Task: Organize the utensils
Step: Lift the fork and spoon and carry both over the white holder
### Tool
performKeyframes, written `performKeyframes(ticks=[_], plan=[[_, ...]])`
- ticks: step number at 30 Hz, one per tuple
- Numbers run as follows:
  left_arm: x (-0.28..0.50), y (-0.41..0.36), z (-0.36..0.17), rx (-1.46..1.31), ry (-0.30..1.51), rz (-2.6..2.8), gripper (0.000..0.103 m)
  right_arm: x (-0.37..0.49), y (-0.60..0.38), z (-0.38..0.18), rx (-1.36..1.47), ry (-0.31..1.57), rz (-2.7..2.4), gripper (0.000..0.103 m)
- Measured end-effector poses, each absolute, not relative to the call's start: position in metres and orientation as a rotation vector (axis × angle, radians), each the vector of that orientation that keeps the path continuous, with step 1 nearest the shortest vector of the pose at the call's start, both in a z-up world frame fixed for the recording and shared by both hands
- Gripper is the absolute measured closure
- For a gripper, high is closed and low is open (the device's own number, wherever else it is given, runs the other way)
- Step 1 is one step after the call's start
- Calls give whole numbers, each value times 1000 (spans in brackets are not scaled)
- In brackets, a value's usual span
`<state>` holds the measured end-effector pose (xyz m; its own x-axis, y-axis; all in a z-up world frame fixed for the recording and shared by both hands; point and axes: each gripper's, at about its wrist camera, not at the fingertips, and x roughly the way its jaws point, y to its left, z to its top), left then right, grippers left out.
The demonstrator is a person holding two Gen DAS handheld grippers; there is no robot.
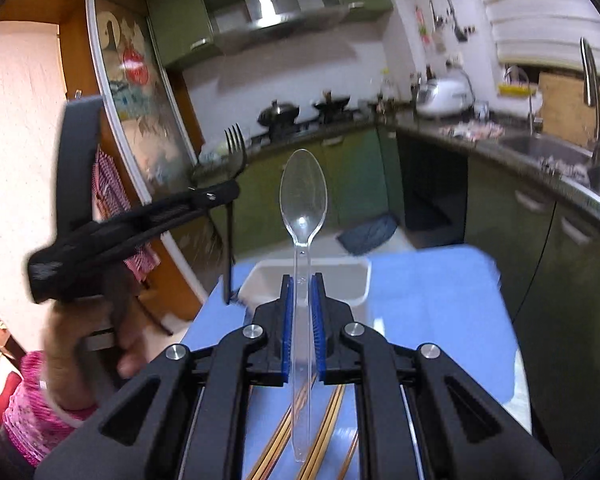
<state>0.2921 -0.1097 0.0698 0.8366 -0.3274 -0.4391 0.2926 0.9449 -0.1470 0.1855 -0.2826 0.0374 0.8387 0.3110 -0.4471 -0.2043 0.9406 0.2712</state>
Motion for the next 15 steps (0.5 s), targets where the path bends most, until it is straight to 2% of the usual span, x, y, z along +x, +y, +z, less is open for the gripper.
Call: performKeyframes(ticks=[7,15], plan=[[321,-123,47,-45,383,-298,94,205,-282,47,168,426,239,93],[326,-123,10,-21,451,-303,94,247,-282,55,178,392,223,93]])
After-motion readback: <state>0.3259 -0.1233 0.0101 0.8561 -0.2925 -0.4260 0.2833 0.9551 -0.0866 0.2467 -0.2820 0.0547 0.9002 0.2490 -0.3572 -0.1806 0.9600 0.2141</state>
